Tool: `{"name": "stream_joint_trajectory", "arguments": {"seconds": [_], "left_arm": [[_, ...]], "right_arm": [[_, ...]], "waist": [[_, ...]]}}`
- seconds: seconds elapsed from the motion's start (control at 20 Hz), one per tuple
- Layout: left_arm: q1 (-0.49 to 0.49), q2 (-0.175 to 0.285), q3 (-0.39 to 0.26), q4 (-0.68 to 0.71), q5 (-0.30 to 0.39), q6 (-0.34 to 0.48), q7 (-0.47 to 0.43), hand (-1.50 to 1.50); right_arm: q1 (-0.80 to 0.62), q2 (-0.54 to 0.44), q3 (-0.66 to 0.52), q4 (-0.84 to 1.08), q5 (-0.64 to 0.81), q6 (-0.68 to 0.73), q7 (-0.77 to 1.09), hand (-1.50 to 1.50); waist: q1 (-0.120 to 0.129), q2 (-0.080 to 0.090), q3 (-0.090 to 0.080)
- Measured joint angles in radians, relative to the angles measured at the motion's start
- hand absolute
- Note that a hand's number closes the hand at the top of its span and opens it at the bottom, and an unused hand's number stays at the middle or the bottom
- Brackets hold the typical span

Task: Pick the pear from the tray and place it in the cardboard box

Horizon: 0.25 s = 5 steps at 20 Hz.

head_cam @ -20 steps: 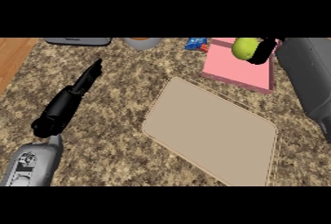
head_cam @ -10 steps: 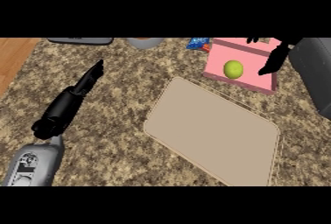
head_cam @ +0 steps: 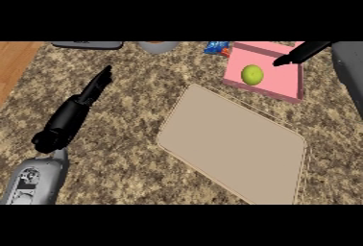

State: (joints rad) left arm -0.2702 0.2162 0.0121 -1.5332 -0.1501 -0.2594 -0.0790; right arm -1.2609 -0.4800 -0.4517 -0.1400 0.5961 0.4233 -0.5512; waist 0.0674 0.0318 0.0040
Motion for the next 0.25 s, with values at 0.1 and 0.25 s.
{"name": "stream_joint_trajectory", "arguments": {"seconds": [0.1, 0.25], "left_arm": [[0.002, -0.001, -0.002, 0.002, -0.002, 0.000, -0.006, 0.00], [-0.003, 0.000, -0.005, 0.006, -0.006, -0.002, -0.011, 0.00]], "right_arm": [[0.001, -0.024, -0.065, 0.026, -0.061, 0.004, 0.038, -1.50], [0.002, -0.062, -0.131, 0.048, -0.125, 0.013, 0.084, -1.50]], "waist": [[0.003, 0.003, 0.000], [0.011, 0.008, 0.000]]}}
